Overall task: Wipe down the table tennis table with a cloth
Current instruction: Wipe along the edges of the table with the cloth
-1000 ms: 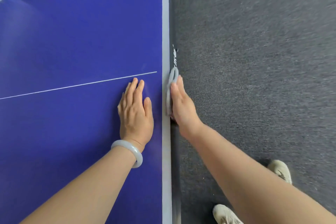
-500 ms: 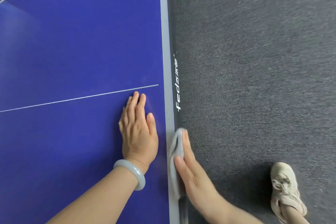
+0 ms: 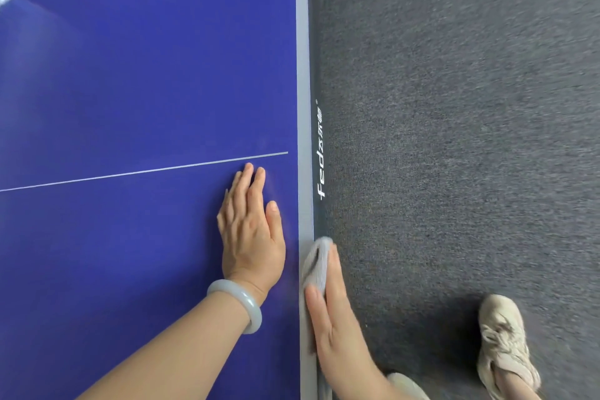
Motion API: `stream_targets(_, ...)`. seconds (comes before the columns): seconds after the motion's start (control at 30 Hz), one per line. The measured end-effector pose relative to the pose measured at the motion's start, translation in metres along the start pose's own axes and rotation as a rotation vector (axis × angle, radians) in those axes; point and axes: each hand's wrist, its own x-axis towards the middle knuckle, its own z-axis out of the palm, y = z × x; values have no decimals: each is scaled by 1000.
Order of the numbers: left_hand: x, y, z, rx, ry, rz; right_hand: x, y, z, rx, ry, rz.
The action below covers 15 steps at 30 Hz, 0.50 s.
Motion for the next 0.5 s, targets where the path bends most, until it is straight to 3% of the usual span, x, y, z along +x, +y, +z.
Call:
stream_targets(0.1,0,1,-1,-4,-8,-10,19,-14,-3,17,19,39)
stream_targets(0.2,-1,1,-2,2,-25,-27,103,-49,-21,26,29,-9)
stream_targets(0.3,-1,1,-1,-5,-35,-36,163,-80,-34,62,79,60)
stream_targets(0.4,0,1,-2,0,-37,-49,128,-66,-21,-23,95,-21)
stream_targets(0.5,1,3,-4,-10,-33,-32,43,-30,-9,-49,5,-4)
